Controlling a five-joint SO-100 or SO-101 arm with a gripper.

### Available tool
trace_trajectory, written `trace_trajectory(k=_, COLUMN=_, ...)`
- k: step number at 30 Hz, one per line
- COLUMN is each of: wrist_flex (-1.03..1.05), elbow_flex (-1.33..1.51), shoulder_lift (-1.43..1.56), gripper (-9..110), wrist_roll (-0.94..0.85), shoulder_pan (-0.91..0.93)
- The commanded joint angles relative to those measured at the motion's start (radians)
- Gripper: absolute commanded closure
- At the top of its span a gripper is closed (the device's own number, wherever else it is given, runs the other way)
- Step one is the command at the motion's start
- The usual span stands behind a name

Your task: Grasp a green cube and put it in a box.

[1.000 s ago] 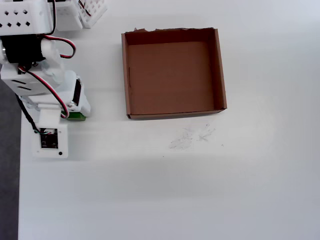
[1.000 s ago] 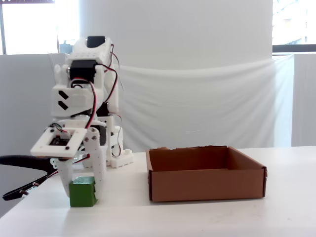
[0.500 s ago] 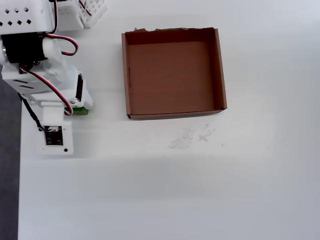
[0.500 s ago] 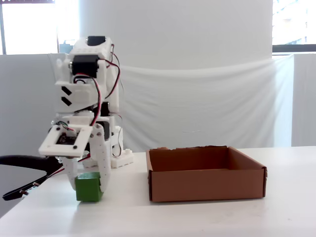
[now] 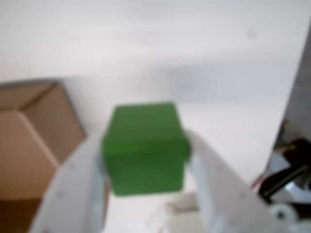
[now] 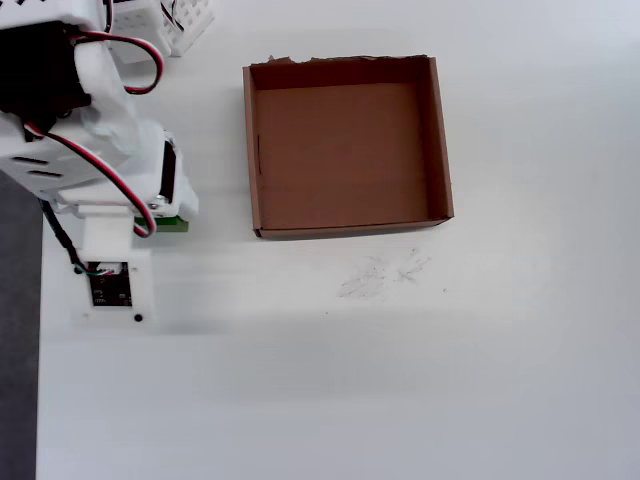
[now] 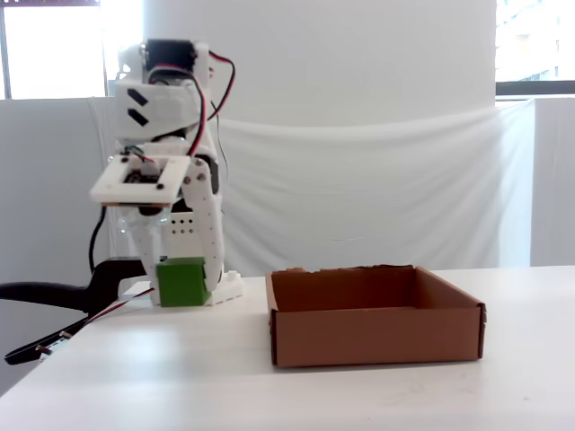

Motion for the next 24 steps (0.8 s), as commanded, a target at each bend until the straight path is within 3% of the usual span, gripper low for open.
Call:
trace_trajectory(k=1, wrist_flex=0.023, elbow_flex=-0.094, shoulder_lift=0.06, gripper=85, wrist_roll=0.083, shoulder_pan=-0.074)
trace_trajectory(k=13, wrist_flex=0.021, elbow_flex=-0.14, shoulder_lift=0.061, gripper=84, wrist_roll=0.351, shoulder_pan=-0.393)
trace_trajectory(k=24, wrist_flex=-0.153, elbow_flex=0.061, shoulder_lift=0.067, gripper=84, wrist_roll=0.379, shoulder_pan=-0.571)
